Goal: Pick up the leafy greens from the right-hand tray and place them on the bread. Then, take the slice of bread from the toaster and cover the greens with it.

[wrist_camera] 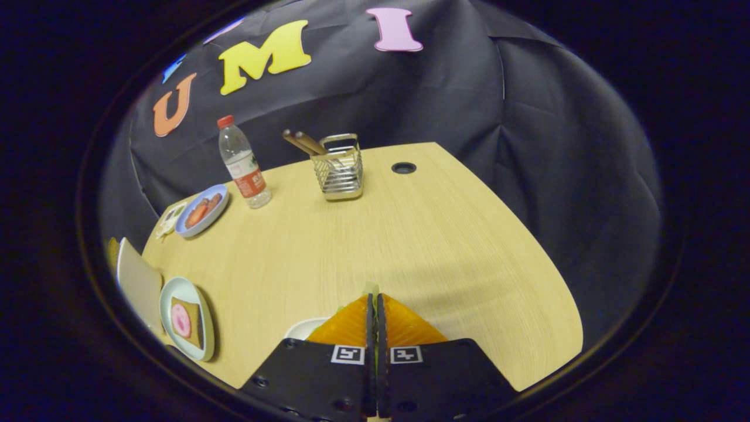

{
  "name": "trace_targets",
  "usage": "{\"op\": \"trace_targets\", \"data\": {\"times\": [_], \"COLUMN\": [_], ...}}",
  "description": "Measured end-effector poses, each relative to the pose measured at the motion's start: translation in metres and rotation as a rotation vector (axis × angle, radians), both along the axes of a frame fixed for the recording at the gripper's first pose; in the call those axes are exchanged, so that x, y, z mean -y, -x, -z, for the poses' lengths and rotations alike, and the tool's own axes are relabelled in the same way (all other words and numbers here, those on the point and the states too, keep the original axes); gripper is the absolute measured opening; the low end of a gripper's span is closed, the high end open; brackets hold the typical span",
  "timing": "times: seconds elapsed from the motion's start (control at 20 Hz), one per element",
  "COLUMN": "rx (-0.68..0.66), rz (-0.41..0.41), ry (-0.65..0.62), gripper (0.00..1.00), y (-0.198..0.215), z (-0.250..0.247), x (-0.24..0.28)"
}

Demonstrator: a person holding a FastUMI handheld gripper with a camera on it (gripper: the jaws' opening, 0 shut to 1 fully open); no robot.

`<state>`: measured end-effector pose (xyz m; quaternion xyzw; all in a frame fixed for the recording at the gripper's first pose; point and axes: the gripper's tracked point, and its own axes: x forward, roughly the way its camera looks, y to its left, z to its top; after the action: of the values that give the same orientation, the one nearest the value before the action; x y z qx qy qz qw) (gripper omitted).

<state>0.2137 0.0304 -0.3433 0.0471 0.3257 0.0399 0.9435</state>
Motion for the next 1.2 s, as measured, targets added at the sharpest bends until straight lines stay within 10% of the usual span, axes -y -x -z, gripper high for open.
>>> {"op": "trace_targets", "data": {"times": [0.4, 1.2], "rx": [0.081, 0.108], "rz": [-0.016, -0.388], "ry": [0.050, 0.096], "gripper": [0.01, 0.01], "y": [0.073, 0.181], "z": [-0.068, -0.100], "x": [-0.040, -0.278]}}
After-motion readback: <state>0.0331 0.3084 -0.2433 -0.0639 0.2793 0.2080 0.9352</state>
